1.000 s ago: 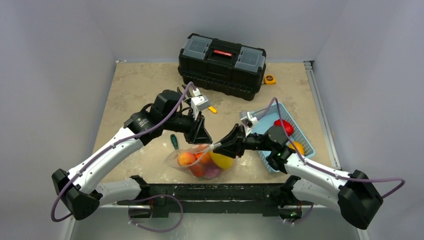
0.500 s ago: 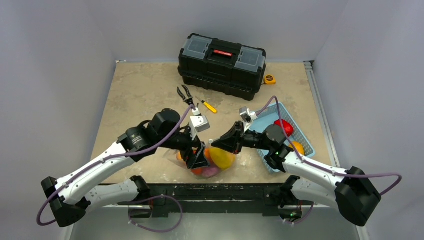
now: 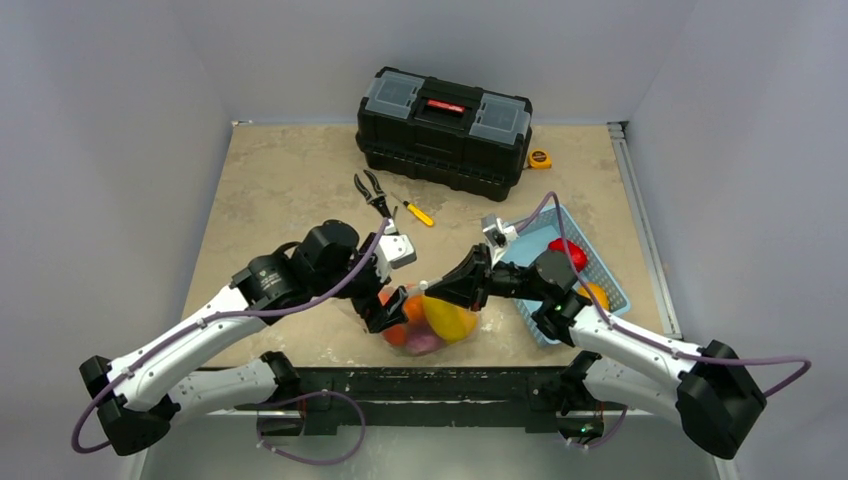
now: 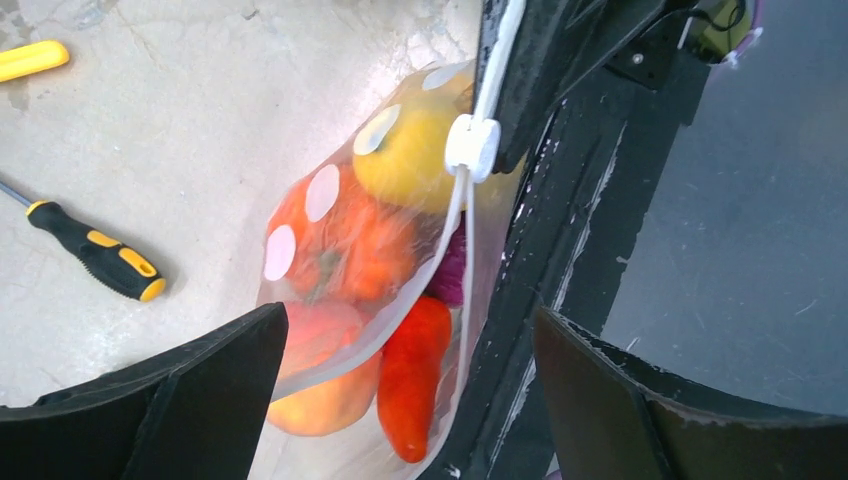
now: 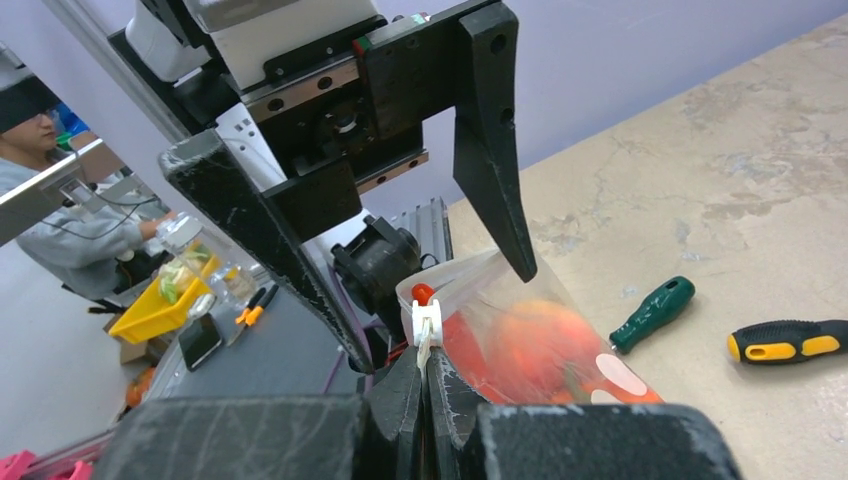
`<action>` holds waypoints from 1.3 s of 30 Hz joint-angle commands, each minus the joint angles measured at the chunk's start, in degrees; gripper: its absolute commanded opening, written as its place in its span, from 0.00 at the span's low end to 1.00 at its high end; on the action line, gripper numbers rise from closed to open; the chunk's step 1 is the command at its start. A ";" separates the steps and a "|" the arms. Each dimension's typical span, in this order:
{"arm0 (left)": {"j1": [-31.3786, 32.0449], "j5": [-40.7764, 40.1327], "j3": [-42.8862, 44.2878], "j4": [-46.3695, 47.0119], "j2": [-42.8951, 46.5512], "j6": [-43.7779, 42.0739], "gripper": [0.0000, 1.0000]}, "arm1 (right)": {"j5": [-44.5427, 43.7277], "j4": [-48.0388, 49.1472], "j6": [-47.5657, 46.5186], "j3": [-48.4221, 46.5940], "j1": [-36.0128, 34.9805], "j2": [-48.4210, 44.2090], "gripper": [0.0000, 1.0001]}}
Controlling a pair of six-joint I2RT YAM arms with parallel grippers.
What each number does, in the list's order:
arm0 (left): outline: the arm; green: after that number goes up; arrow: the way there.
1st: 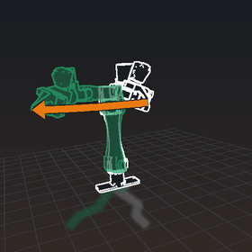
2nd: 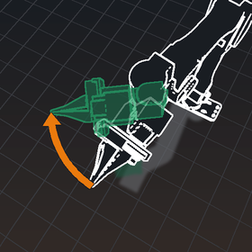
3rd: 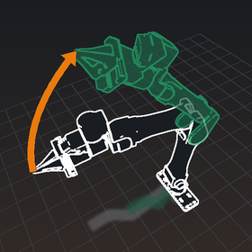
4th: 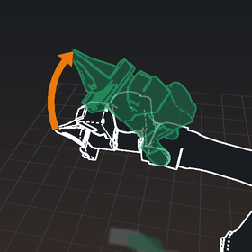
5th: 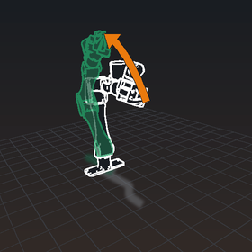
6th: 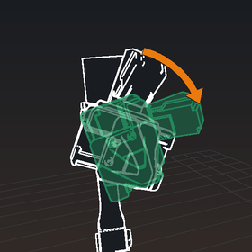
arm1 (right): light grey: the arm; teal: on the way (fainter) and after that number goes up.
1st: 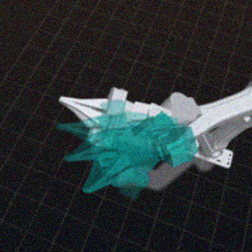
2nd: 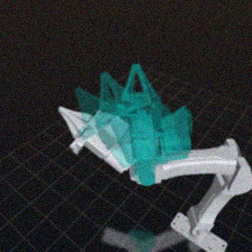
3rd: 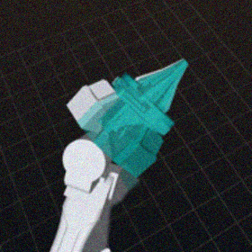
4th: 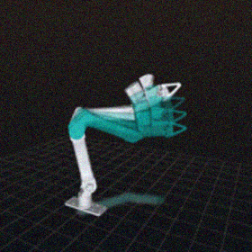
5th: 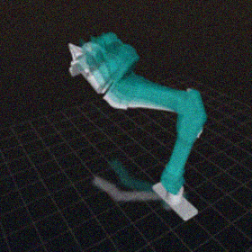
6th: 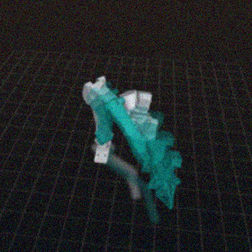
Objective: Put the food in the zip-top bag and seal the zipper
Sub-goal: Adjust the zipper food storage bag at the center of the board.
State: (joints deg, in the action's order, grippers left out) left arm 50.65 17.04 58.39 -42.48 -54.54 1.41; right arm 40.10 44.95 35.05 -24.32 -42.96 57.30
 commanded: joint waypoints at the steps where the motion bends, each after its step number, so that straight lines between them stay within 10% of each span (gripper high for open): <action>1: -0.37 -2.27 2.98 -1.70 -1.23 -4.99 0.93 | 3.35 1.84 -0.81 -2.78 0.18 -1.75 0.00; 10: -2.75 8.13 3.38 -3.50 -4.56 -9.99 0.96 | 3.45 -0.55 -1.86 -3.19 0.16 -3.97 0.00; 15: -2.73 6.88 1.55 -5.27 -5.46 -10.06 0.78 | 1.24 -3.37 -2.66 -3.49 0.16 -5.84 0.00; 24: -2.71 -0.12 2.58 -6.64 -0.82 -6.77 0.00 | -1.42 -9.12 -6.05 -4.44 0.21 -5.92 0.00; 30: -2.64 2.01 9.61 -12.40 -3.76 -3.97 0.00 | -0.16 -8.40 -5.01 -5.96 0.01 -3.32 0.20; 36: -2.54 1.70 10.59 -13.27 -6.11 -1.92 0.00 | -0.15 -1.26 -0.95 -4.26 -0.02 -0.66 0.07; 39: -2.55 0.65 9.82 -13.73 -6.04 -0.10 0.33 | -1.03 -1.58 -1.35 -3.99 -0.02 -0.45 0.00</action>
State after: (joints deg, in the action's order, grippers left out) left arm 48.07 18.52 66.96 -56.12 -60.60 -2.22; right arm 39.97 38.41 32.75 -27.53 -42.96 56.90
